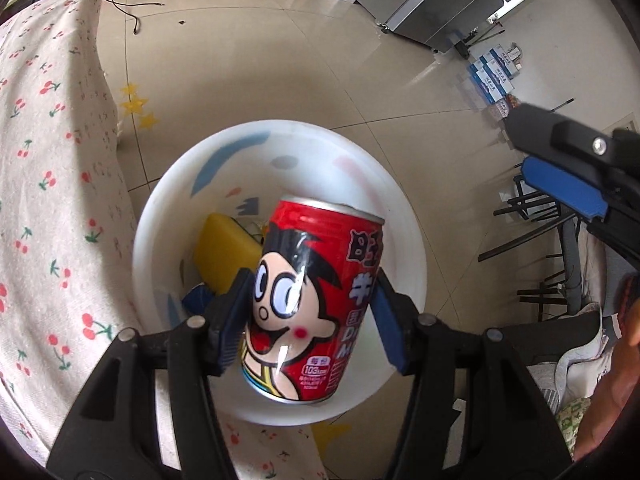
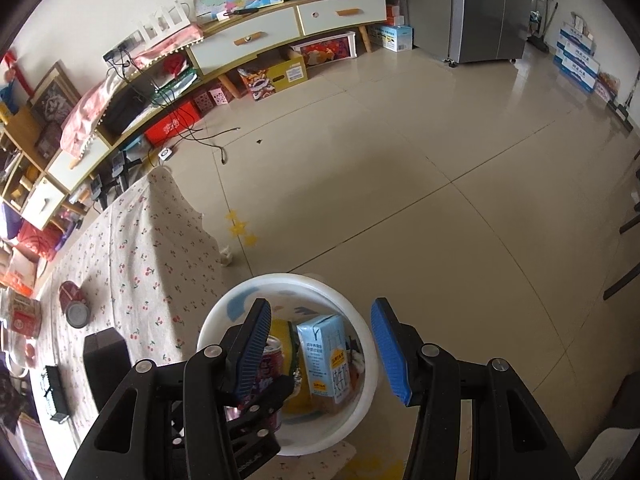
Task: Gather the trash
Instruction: 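Carry the can with the left gripper while the right drops the carton into the basin, then release the red cartoon can into the white basin with the left gripper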
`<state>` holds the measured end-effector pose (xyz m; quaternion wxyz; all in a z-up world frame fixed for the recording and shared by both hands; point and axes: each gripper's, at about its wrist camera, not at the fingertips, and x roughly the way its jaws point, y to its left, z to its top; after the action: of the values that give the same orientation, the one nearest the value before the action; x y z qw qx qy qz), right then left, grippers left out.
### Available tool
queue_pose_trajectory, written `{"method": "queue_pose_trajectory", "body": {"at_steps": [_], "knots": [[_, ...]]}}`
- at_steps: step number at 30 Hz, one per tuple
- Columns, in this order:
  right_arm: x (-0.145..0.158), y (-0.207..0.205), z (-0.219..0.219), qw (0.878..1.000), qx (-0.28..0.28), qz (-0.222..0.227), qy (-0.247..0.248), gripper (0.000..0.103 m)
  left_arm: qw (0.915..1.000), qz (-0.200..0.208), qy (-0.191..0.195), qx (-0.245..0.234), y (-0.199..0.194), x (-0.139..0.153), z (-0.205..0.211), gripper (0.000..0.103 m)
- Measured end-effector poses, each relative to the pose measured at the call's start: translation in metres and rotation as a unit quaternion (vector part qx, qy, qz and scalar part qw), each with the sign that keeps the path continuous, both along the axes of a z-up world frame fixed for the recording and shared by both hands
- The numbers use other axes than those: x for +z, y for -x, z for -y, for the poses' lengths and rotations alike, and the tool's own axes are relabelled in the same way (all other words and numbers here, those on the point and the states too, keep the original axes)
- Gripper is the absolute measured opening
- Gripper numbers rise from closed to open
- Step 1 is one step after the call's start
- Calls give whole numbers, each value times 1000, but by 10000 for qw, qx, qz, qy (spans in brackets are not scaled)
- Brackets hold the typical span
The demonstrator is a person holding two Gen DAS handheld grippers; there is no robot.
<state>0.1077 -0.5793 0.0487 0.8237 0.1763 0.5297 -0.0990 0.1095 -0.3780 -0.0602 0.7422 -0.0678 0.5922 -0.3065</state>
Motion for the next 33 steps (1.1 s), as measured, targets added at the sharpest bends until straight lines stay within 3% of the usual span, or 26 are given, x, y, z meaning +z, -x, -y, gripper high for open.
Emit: {"method": "queue_pose_trajectory", "body": {"at_steps": [3, 9, 12, 24, 33], "knots": [[0, -1, -1, 10000, 40, 5, -23, 53, 9999, -44, -91, -20, 2, -7, 1, 59], [0, -3, -4, 10000, 83, 26, -39, 53, 9975, 463, -242, -472, 7, 9, 11, 61], [0, -3, -4, 9999, 96, 17, -47, 53, 9990, 267, -193, -305, 0, 8, 0, 61], [1, -6, -12, 9998, 176, 24, -109, 53, 9996, 280, -99, 11, -3, 18, -55, 61], [0, -16, -26, 9995, 310, -3, -90, 53, 9976, 445, -365, 391, -9, 35, -118, 61]]}}
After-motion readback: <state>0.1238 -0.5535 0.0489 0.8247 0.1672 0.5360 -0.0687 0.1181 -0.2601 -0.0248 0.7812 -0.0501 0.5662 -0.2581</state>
